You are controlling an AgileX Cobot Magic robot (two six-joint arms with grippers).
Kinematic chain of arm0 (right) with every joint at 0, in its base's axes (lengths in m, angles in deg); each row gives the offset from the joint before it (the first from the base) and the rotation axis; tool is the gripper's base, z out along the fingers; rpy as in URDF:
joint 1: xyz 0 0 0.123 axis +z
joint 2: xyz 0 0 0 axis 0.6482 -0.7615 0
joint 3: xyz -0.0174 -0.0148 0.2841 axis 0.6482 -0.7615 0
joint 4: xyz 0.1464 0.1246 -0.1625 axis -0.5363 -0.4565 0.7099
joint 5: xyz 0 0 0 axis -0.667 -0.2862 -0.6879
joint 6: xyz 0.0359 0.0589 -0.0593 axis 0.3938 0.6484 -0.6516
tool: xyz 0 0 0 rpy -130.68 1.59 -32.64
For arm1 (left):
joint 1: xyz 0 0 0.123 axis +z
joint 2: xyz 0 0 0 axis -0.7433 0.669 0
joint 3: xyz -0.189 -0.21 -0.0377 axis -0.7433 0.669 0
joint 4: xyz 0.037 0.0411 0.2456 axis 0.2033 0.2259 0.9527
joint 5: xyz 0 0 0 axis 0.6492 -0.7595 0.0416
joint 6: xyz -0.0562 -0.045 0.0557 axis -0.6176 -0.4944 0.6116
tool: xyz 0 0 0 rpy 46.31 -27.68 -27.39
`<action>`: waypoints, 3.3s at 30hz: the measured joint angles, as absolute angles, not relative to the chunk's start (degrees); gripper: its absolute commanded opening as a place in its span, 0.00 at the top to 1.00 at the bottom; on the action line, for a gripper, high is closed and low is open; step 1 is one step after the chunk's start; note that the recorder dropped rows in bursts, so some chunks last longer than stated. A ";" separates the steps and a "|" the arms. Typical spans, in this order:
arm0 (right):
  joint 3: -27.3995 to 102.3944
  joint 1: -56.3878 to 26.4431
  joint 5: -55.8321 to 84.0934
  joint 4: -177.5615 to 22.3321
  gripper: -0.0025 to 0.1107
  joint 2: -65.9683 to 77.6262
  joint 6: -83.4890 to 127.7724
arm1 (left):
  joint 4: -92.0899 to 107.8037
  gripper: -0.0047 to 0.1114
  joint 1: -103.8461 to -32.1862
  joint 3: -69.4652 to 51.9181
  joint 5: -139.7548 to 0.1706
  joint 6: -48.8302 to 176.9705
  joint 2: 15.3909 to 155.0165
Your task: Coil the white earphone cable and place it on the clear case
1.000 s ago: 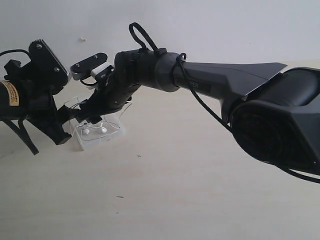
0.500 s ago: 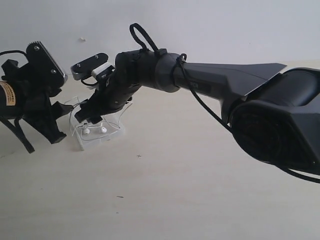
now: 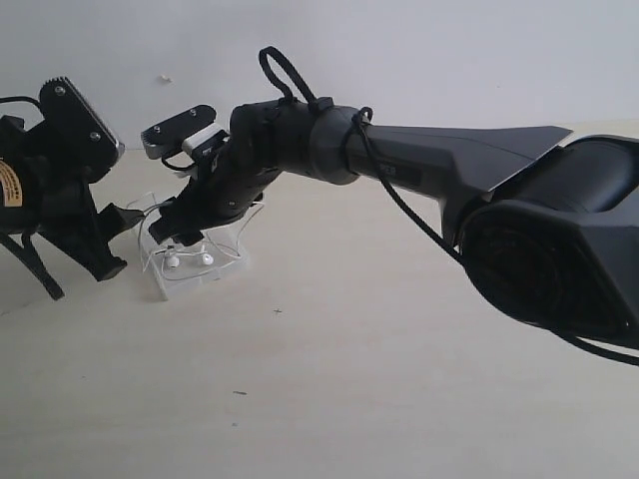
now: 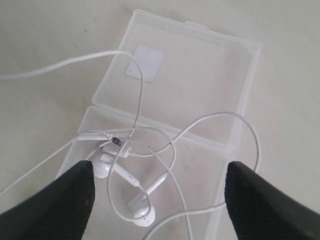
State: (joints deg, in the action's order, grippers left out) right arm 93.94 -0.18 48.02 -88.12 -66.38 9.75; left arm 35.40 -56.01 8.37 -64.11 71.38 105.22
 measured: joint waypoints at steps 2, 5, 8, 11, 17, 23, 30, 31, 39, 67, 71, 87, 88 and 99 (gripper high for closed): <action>93.94 -0.18 47.79 -88.12 0.36 -66.38 9.75 | 35.40 0.43 -56.01 8.37 -64.00 71.26 105.22; 93.94 -0.18 47.79 -88.22 0.36 -66.38 9.75 | 35.40 0.43 -56.01 8.37 -63.74 71.26 105.22; 93.94 -0.18 47.67 -88.22 0.36 -66.38 9.75 | 35.40 0.43 -56.01 8.37 -63.32 71.12 105.26; 93.94 -0.18 47.67 -88.22 0.36 -66.38 9.75 | 35.40 0.43 -56.01 8.37 -63.18 71.03 105.88; 93.94 -0.18 47.67 -88.22 0.36 -66.38 9.75 | 35.40 0.43 -56.01 8.37 -62.72 70.89 107.68; 93.94 -0.18 47.67 -88.22 0.36 -66.38 9.75 | 35.40 0.43 -56.01 8.37 -60.82 70.58 107.77; 93.94 -0.18 47.67 -88.22 0.36 -66.38 9.75 | 35.40 0.44 -56.01 8.37 -59.61 70.58 108.14; 93.94 -0.18 47.67 -88.22 0.36 -66.38 9.75 | 35.40 0.44 -56.01 8.37 -59.21 70.58 108.14; 93.94 -0.18 47.67 -88.22 0.36 -66.38 9.75 | 35.40 0.44 -56.01 8.37 -58.58 71.26 108.81; 93.94 -0.18 48.68 -88.10 0.36 -66.38 9.54 | 35.77 0.96 -56.01 4.70 -57.67 75.51 111.17; 93.94 -0.18 48.68 -88.12 0.36 -66.38 9.40 | 35.77 0.96 -56.01 1.96 -61.81 75.51 112.53; 93.94 -0.18 48.68 -88.91 0.36 -65.46 9.53 | 35.77 0.96 -55.53 1.55 -66.92 76.35 113.73; 93.94 -0.18 48.55 -89.14 0.36 -64.94 9.53 | 35.77 0.96 -55.41 1.55 -66.92 76.47 113.73; 93.94 -0.18 48.91 -93.96 0.36 -60.79 12.05 | 35.77 0.96 -55.22 1.55 -67.89 76.56 113.73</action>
